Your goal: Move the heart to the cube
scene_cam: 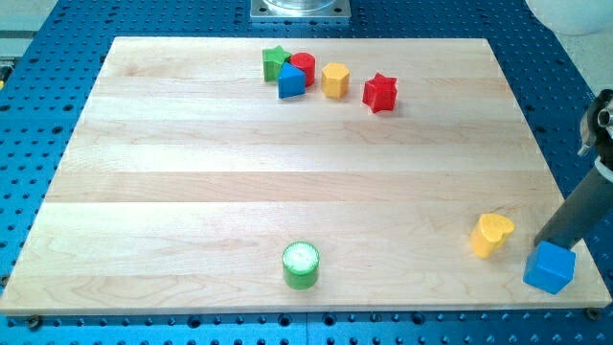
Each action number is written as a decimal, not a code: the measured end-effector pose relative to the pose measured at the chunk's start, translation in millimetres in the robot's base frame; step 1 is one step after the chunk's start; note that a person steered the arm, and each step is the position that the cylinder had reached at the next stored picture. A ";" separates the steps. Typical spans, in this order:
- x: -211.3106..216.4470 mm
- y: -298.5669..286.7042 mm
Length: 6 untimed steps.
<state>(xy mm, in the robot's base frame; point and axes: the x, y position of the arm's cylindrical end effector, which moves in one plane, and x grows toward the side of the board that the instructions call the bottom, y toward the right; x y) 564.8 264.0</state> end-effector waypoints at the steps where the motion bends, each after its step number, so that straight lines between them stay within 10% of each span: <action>1: -34.0 0.1; 3: -95.1 -71.0; 6: -19.0 -66.9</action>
